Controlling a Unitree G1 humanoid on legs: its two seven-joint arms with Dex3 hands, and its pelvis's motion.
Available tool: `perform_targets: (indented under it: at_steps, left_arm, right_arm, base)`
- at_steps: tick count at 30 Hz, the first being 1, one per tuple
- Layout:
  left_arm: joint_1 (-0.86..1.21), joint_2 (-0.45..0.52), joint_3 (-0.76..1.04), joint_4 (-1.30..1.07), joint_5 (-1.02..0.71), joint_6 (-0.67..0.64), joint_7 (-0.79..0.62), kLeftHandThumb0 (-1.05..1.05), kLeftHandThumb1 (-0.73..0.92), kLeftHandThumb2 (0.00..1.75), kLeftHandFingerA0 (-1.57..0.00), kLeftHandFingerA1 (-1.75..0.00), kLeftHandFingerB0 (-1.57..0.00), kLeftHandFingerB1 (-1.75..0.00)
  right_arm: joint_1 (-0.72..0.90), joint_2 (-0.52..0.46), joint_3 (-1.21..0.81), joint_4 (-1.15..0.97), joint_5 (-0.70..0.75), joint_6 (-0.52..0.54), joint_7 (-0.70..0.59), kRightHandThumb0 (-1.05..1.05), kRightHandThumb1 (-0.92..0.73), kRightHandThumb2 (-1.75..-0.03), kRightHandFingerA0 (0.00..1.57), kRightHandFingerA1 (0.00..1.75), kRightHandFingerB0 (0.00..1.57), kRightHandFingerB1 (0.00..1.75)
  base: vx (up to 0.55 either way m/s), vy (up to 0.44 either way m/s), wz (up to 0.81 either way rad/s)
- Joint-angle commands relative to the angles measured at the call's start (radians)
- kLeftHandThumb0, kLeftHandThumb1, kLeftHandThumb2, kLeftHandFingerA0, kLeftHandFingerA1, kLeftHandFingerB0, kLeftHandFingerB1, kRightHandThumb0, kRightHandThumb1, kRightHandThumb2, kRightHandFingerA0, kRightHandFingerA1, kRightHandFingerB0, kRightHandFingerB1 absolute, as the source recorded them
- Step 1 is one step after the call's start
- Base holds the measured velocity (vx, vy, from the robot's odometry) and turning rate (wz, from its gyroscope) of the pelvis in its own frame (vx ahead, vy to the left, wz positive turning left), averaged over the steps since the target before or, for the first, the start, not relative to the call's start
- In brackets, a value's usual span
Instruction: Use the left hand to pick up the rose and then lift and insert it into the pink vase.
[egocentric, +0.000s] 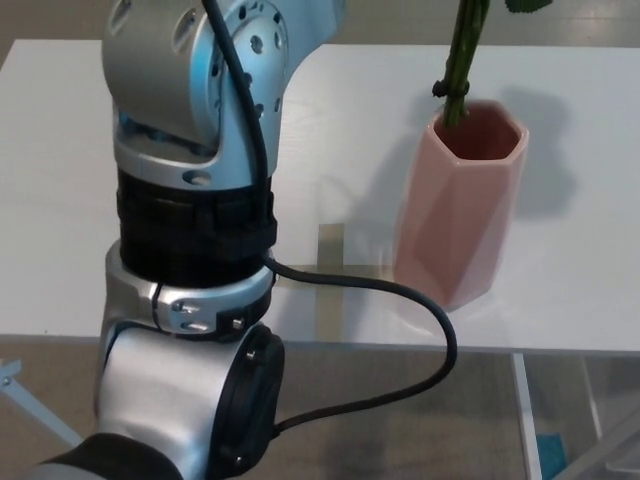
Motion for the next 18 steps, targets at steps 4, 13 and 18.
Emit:
perform_targets:
  at_steps: [4,13,18]
  left_arm:
    - [-0.001,-0.007,0.001,0.006,-0.026,-0.022,-0.003,-0.18,0.83,0.64,-1.06,-1.38,-0.81,-0.94]
    - [-0.006,-0.023,-0.007,0.008,-0.02,-0.018,0.012,-0.18,0.83,0.64,-1.05,-1.36,-0.81,-0.93]
    - [0.005,-0.035,-0.025,0.014,-0.012,-0.033,0.012,-0.18,0.83,0.64,-1.05,-1.39,-0.81,-0.92]
  right_arm:
    - [0.011,0.0,0.005,0.006,0.002,0.009,-0.001,-0.19,-0.55,-0.55,0.71,0.51,0.6,0.47]
    - [0.015,0.0,0.002,0.002,0.007,0.004,0.009,-0.19,-0.55,-0.55,0.71,0.52,0.6,0.47]
    - [0.007,0.001,0.004,0.004,0.004,0.008,0.002,-0.19,-0.55,-0.55,0.71,0.52,0.6,0.47]
  base:
    - [0.0,0.0,0.0]
    - [0.0,0.0,0.0]
    - [0.0,0.0,0.0]
